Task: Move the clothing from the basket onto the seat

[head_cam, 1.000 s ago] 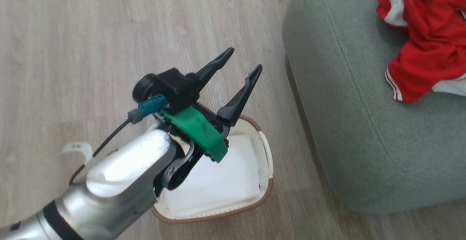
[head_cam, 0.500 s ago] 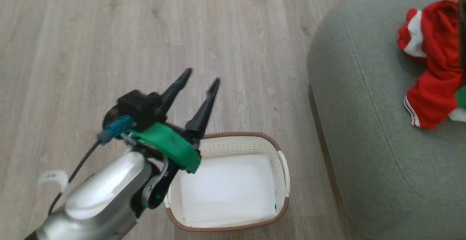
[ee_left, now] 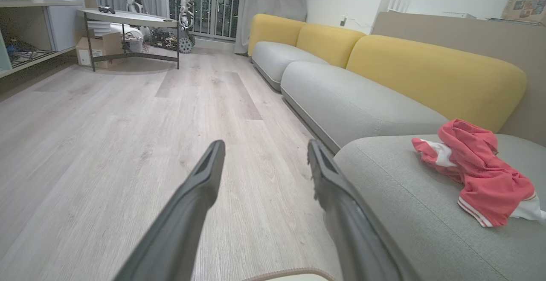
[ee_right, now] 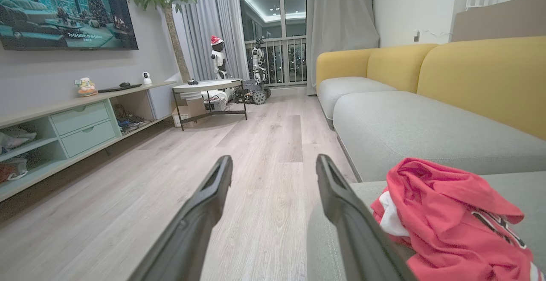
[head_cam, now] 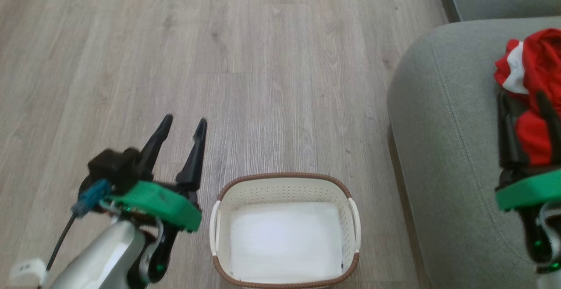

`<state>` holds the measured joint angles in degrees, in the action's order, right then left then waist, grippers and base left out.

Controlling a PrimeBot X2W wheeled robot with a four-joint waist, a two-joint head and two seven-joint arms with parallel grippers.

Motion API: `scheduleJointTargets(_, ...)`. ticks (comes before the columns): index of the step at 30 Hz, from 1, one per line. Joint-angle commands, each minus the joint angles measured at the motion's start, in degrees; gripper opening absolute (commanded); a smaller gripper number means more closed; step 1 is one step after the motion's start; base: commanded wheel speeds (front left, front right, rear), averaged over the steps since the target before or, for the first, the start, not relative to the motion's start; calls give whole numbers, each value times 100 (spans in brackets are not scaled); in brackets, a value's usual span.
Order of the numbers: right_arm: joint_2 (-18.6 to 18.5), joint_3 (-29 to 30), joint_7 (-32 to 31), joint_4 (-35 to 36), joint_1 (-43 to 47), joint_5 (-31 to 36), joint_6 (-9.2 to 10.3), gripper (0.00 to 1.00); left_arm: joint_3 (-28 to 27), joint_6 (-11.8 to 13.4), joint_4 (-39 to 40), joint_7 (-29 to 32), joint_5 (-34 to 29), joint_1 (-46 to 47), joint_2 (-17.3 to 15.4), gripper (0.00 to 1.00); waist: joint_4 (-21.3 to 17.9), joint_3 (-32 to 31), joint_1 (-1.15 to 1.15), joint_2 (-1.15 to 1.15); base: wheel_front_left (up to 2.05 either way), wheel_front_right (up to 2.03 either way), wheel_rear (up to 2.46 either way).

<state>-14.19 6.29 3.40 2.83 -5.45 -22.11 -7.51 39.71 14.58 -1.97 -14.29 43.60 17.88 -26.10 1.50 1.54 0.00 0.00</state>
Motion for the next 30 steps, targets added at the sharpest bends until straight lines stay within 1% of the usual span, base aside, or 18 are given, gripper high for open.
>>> scheduleJointTargets(1,-32,-123,113,180,-26,6,2,100,-387,-33,173,-70,-99,129,-95,100,27,-21,0,0,0,0,0)
scheduleJointTargets(5,103,-223,411,54,231,51,2,100,-795,-132,121,-70,-380,-261,34,100,76,-40,0,0,0,0,0)
scheduleJointTargets(11,201,-306,800,-249,521,193,2,100,-1391,-289,6,-70,-804,-727,289,100,127,-39,0,0,0,0,0)
scheduleJointTargets(16,333,-467,984,-409,610,278,2,100,-1832,-513,-111,-71,-1113,-965,450,100,113,-21,0,0,0,0,0)
scheduleJointTargets(22,421,-567,1091,-611,564,344,2,100,-2135,-707,-172,-71,-1592,-1111,702,100,86,-11,0,0,0,0,0)
scheduleJointTargets(30,436,-600,1137,-707,486,355,2,100,-2378,-959,-308,-71,-1892,-1182,934,100,66,24,0,0,0,0,0)
